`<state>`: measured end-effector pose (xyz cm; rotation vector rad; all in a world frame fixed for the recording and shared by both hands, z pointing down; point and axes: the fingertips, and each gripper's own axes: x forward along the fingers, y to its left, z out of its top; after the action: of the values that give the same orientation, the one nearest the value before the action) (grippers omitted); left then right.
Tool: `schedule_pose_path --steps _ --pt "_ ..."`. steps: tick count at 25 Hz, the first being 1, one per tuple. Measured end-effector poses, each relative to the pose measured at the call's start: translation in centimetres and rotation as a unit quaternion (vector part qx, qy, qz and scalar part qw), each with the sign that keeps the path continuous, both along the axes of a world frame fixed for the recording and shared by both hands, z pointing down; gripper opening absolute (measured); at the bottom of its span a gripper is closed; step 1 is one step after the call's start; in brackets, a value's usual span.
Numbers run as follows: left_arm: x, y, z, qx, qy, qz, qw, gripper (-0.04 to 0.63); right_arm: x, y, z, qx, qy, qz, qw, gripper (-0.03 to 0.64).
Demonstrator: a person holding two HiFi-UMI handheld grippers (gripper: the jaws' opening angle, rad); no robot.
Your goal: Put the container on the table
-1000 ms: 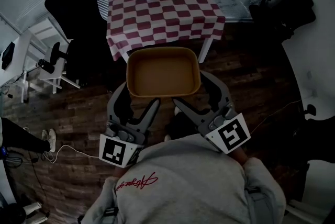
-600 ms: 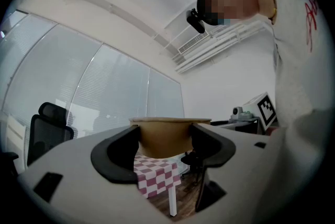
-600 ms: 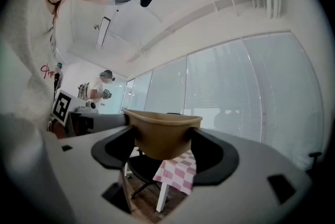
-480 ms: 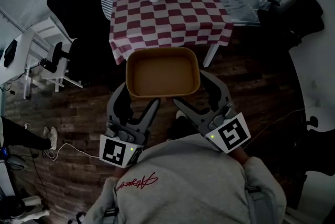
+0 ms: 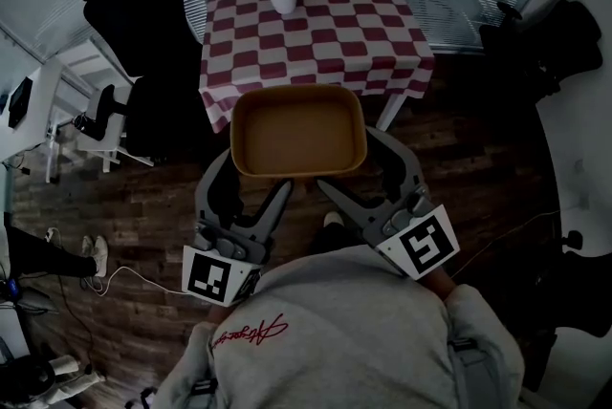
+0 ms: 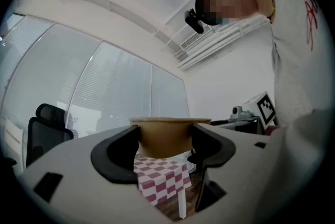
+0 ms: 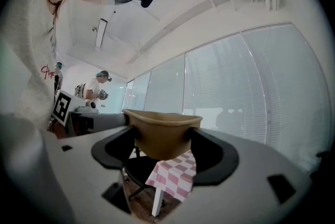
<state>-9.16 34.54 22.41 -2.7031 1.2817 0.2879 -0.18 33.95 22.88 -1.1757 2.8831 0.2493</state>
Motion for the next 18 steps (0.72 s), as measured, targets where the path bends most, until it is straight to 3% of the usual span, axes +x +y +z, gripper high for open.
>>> schedule_pose_path --steps 18 --pt "3.7 -9.2 -1.1 0.003 -0.010 -0.029 0.9995 0.311 3.6 -9.7 -1.0 0.007 0.003 -0.030 1.000 0.336"
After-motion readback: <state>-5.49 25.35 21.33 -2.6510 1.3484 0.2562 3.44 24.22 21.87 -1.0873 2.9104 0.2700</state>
